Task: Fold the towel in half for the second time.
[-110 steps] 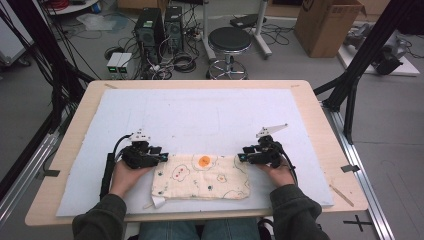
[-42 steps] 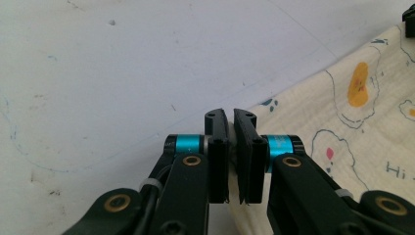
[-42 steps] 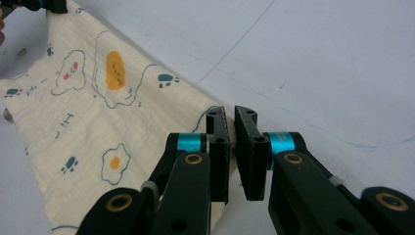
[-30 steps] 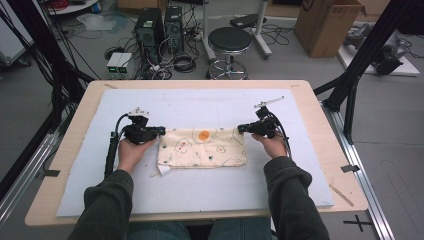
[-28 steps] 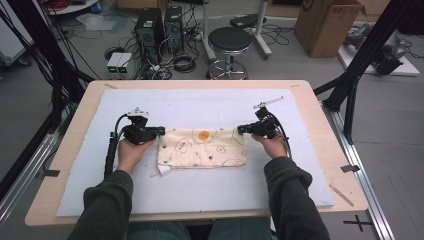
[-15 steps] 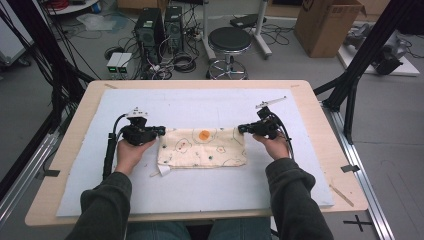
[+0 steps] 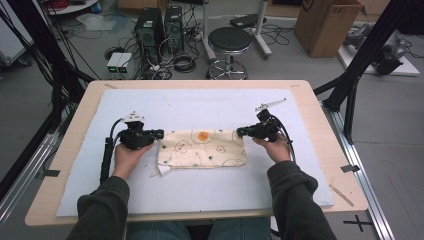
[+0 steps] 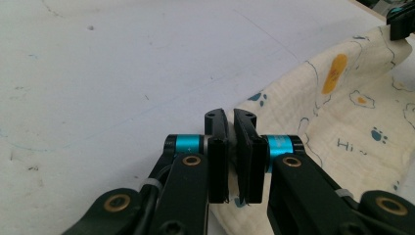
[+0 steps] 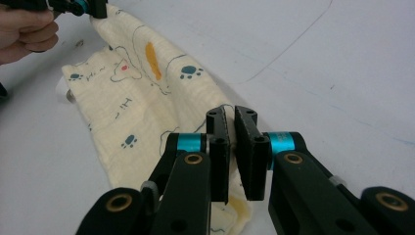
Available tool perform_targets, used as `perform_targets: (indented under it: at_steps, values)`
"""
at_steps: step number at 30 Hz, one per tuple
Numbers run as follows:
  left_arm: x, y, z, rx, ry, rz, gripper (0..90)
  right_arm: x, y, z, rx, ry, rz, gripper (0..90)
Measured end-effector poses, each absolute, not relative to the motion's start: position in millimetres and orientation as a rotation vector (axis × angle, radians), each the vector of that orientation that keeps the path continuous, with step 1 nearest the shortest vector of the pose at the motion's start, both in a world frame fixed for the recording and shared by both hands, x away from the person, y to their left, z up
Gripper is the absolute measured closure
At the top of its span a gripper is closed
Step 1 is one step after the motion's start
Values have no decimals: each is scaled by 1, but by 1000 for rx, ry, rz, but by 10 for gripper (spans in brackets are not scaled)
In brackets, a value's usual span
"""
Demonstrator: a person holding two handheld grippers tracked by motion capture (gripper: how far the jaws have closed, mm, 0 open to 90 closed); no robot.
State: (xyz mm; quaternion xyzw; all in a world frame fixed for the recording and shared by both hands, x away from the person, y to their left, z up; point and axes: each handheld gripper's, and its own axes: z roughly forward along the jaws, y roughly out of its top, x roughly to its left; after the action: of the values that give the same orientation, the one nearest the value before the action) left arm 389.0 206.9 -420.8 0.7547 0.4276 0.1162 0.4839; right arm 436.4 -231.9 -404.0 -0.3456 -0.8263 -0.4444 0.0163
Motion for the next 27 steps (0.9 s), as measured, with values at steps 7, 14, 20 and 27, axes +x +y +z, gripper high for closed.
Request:
perform_targets:
  at_steps: [7, 14, 20, 27]
  values:
    - [387, 205, -419, 1839, 1015, 279, 841, 431, -238, -411, -1069, -2562, -1373, 844]
    - [382, 205, -415, 1850, 987, 291, 841, 426, -239, -407, -1048, -2558, -1400, 844]
    - [378, 201, -412, 1859, 960, 285, 841, 420, -242, -412, -1042, -2548, -1420, 844]
    - [373, 200, -409, 1873, 933, 282, 839, 414, -243, -413, -1028, -2540, -1434, 844]
